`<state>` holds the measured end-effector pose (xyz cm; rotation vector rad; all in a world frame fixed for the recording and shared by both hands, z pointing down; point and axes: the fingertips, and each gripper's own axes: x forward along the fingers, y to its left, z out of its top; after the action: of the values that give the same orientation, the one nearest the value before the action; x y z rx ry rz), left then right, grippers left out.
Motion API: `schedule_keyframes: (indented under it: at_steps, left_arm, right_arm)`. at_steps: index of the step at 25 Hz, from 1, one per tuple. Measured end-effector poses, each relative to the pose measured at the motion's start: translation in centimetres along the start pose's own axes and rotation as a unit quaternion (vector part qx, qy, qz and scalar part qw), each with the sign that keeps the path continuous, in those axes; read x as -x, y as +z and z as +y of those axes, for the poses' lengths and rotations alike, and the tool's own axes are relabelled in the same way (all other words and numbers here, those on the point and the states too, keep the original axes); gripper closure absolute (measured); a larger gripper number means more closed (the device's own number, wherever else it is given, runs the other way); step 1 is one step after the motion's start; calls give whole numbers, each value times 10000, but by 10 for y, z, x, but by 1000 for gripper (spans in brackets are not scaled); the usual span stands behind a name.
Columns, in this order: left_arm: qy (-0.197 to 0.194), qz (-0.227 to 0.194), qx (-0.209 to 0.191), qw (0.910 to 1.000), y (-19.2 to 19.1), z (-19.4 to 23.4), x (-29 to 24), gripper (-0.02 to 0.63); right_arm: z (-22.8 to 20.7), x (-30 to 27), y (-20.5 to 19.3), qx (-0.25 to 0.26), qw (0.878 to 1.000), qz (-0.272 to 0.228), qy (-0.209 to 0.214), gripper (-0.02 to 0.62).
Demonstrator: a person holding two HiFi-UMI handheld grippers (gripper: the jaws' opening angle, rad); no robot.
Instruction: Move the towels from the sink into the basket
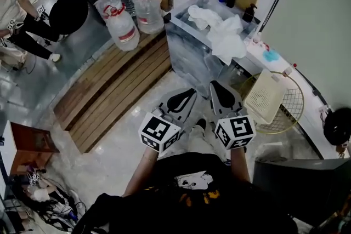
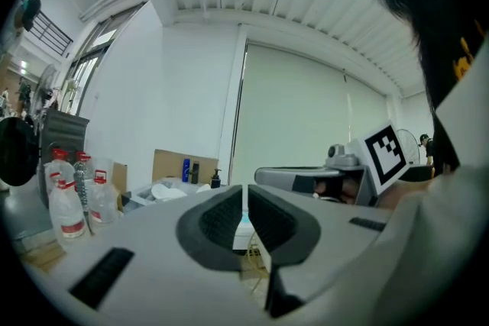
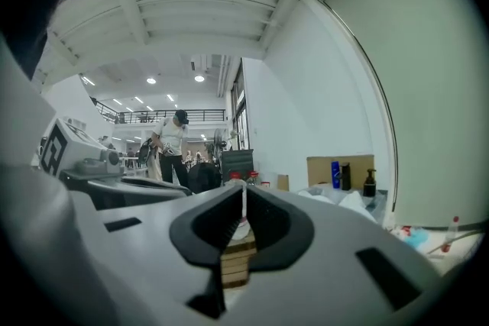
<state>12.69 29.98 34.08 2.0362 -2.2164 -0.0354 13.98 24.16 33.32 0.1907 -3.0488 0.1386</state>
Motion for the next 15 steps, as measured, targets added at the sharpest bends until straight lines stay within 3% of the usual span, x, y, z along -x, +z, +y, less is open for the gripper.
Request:
schedule_keyframes:
  at_steps: [7,15]
  left_arm:
    - [117,27,41,9999,14,67,-80,591]
    - [135,154,-26,9998,25,110,-174,591]
  right_arm:
    - [-70,-74,12,-27,10000,41,-6,577]
    - [-157,-135,15,-124,9999,83,12,577]
